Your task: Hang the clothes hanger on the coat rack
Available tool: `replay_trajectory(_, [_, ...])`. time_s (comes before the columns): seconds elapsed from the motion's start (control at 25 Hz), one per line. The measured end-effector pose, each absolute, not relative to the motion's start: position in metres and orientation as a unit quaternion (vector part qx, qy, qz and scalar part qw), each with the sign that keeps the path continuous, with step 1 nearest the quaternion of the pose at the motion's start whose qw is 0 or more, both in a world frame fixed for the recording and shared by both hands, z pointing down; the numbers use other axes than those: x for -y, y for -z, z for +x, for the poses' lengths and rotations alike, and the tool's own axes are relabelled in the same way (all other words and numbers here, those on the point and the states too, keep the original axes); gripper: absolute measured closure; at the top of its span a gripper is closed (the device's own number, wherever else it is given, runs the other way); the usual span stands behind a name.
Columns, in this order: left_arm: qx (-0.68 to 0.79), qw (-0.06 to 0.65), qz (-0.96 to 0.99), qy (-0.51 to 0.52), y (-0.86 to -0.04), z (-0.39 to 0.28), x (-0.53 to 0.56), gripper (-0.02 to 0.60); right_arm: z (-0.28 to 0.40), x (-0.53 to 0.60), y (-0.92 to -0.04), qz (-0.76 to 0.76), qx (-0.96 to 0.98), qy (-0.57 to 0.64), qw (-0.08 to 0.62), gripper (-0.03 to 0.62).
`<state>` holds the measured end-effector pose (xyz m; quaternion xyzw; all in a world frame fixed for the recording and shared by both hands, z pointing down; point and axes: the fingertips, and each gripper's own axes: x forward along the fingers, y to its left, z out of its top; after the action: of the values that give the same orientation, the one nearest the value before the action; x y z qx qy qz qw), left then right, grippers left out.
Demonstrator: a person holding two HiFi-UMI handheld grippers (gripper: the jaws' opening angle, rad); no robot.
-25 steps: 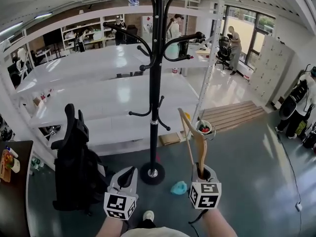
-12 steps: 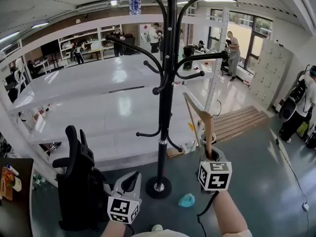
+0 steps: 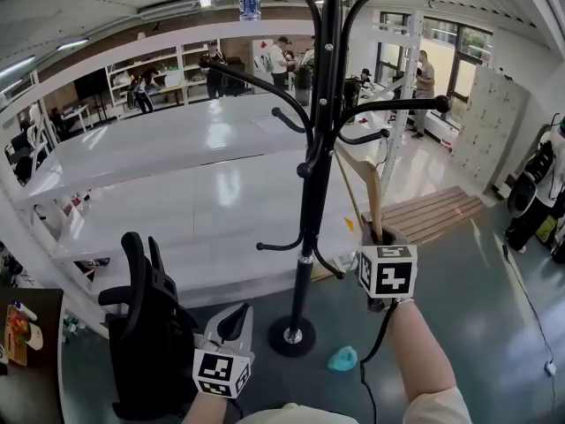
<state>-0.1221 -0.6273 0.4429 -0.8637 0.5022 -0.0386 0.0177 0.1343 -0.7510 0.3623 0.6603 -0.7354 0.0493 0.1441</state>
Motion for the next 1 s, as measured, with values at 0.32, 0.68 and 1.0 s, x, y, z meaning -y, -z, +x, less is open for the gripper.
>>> replay_trajectory(0.32, [-0.494, -0.004, -0.868, 0.045, -0.463, -0.122, 0.643, 0.581, 0.119, 0.795, -0.377, 0.649, 0.737, -0.07, 0.175, 0.566])
replay_trajectory(0.68, [-0.503, -0.015, -0.863, 0.046, -0.474, -0.13, 0.651, 0.581, 0.112, 0.813, -0.402, 0.641, 0.737, -0.087, 0.195, 0.565])
replay_trajectory(1.0, [-0.503, -0.023, -0.863, 0.05, -0.486, -0.13, 0.653, 0.581, 0.104, 0.815, -0.41, 0.631, 0.75, -0.083, 0.182, 0.563])
